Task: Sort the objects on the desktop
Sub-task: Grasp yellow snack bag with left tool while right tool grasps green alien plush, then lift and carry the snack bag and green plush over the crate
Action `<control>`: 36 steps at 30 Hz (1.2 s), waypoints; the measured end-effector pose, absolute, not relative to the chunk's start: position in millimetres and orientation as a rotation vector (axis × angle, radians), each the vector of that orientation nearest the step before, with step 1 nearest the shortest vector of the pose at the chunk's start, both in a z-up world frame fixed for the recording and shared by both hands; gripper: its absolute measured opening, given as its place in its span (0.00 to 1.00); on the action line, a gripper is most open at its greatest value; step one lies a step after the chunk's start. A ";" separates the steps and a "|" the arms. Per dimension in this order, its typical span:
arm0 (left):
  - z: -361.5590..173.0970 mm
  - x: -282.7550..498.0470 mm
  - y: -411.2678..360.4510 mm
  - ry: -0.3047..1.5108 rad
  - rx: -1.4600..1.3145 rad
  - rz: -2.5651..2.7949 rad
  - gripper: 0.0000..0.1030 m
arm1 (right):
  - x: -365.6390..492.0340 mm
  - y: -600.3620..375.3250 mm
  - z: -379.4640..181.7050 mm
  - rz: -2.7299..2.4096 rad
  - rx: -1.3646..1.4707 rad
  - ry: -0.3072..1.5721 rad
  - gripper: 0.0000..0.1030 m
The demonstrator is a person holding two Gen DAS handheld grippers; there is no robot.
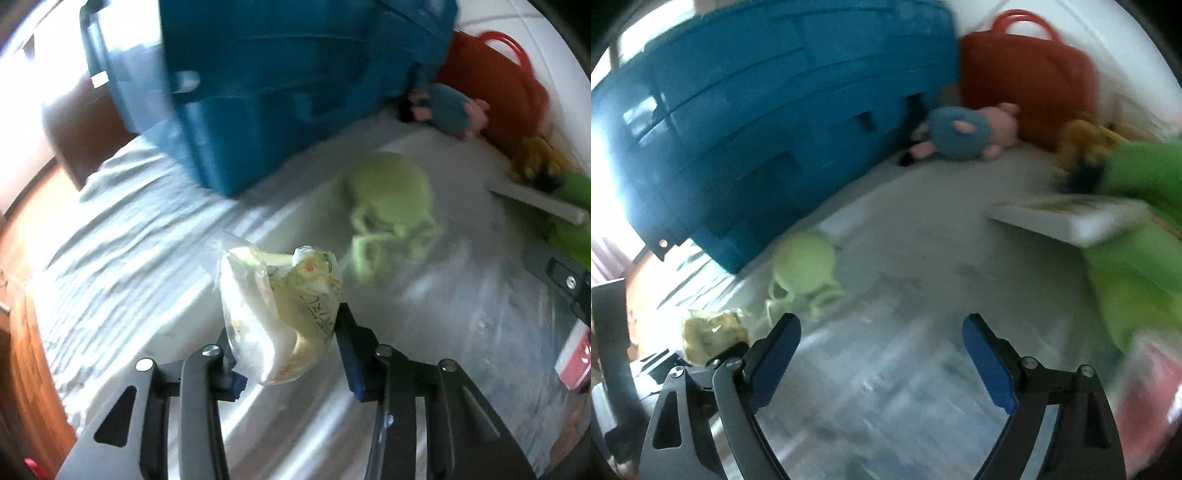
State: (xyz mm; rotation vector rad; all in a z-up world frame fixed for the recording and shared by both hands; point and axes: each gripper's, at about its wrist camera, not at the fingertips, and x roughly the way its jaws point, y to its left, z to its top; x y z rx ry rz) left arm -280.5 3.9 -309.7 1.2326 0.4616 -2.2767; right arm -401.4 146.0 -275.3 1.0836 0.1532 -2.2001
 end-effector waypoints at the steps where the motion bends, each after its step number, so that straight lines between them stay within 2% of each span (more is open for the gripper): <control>1: -309.5 -278.9 -1.7 0.468 1.225 -2.263 0.39 | -403.5 137.4 -276.4 -2.185 1.079 0.160 0.87; 8: -312.7 -275.5 -21.1 0.494 1.187 -2.217 0.41 | -420.4 77.3 -297.7 -2.106 1.078 0.237 0.88; 11: -314.0 -276.6 -21.8 0.502 1.182 -2.205 0.42 | -421.2 61.0 -304.8 -2.091 1.074 0.271 0.96; 19: -316.5 -278.0 -23.8 0.518 1.152 -2.220 0.44 | -422.8 38.5 -329.5 -2.039 1.086 0.318 0.96; 21: -316.7 -279.2 -22.7 0.518 1.153 -2.233 0.39 | -419.5 35.9 -332.7 -2.056 1.067 0.357 0.83; 22: -316.2 -280.0 -21.6 0.515 1.158 -2.238 0.37 | -416.6 35.3 -331.6 -2.073 1.050 0.393 0.63; 23: -315.2 -281.1 -19.9 0.503 1.166 -2.243 0.32 | -416.2 37.6 -329.7 -2.067 1.049 0.375 0.58; 24: -314.4 -281.7 -18.6 0.502 1.174 -2.247 0.20 | -416.6 41.0 -328.0 -2.062 1.053 0.352 0.58; 25: -313.8 -282.3 -17.2 0.502 1.185 -2.248 0.16 | -416.4 43.4 -326.0 -2.065 1.052 0.346 0.58; 36: -288.8 -262.4 -1.7 0.469 1.128 -2.271 0.15 | -390.9 81.5 -299.9 -2.086 1.000 0.302 0.57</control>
